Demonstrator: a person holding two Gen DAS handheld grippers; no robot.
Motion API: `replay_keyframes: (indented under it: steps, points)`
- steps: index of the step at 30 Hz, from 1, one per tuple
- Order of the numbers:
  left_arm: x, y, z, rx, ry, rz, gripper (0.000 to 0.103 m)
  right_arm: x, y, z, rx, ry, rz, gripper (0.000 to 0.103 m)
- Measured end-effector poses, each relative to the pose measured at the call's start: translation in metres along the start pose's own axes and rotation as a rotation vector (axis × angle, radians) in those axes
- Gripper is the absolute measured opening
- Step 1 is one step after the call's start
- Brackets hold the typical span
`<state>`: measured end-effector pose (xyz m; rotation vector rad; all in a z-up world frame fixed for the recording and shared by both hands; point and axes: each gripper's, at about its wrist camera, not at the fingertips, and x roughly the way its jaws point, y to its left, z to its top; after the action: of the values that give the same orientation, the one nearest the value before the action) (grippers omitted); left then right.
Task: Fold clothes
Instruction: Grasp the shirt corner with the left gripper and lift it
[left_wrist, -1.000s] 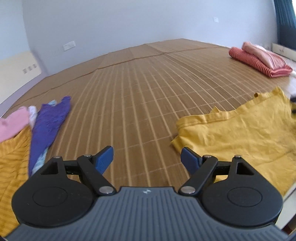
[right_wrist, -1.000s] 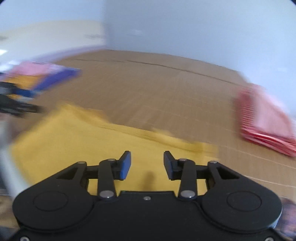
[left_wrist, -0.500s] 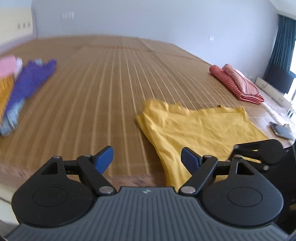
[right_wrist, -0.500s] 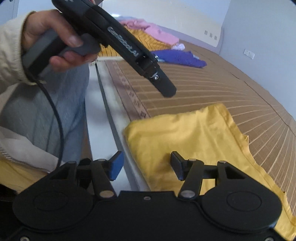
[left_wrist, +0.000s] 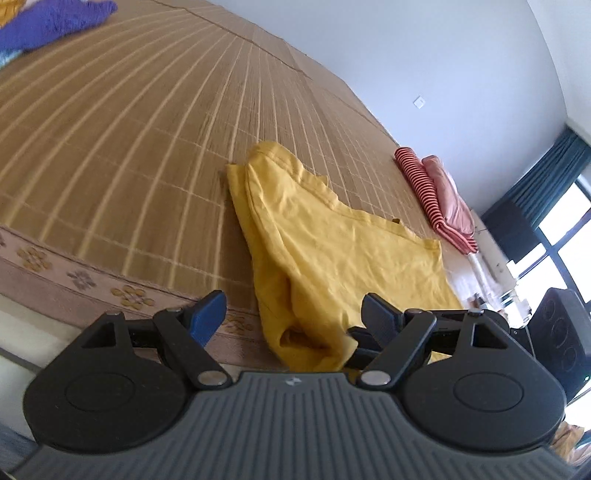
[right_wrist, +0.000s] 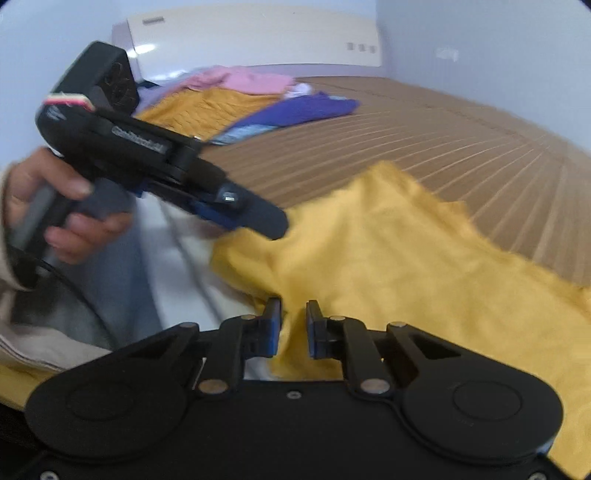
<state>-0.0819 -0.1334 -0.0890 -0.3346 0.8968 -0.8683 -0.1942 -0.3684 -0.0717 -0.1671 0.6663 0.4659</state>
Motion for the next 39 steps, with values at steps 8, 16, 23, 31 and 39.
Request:
replay_keyframes:
  steps: [8, 16, 23, 31, 39]
  points:
    - [0.017, 0.0, -0.004, -0.106, -0.022, -0.114, 0.084, -0.015, 0.001, 0.002, 0.038, -0.043, 0.059, 0.007]
    - [0.039, -0.012, -0.005, -0.046, -0.041, -0.041, 0.03, -0.018, 0.004, 0.0, 0.023, -0.023, 0.076, 0.017]
    - [0.042, -0.037, 0.002, 0.137, -0.042, 0.032, 0.018, -0.044, -0.019, -0.009, 0.059, -0.032, -0.061, 0.063]
    - [0.06, -0.123, 0.019, 0.418, -0.062, -0.055, 0.016, -0.089, -0.068, -0.049, 0.226, 0.036, -0.3, 0.067]
    - [0.119, -0.205, 0.003, 0.622, 0.017, -0.154, 0.016, -0.112, -0.081, -0.08, 0.335, 0.015, -0.348, 0.068]
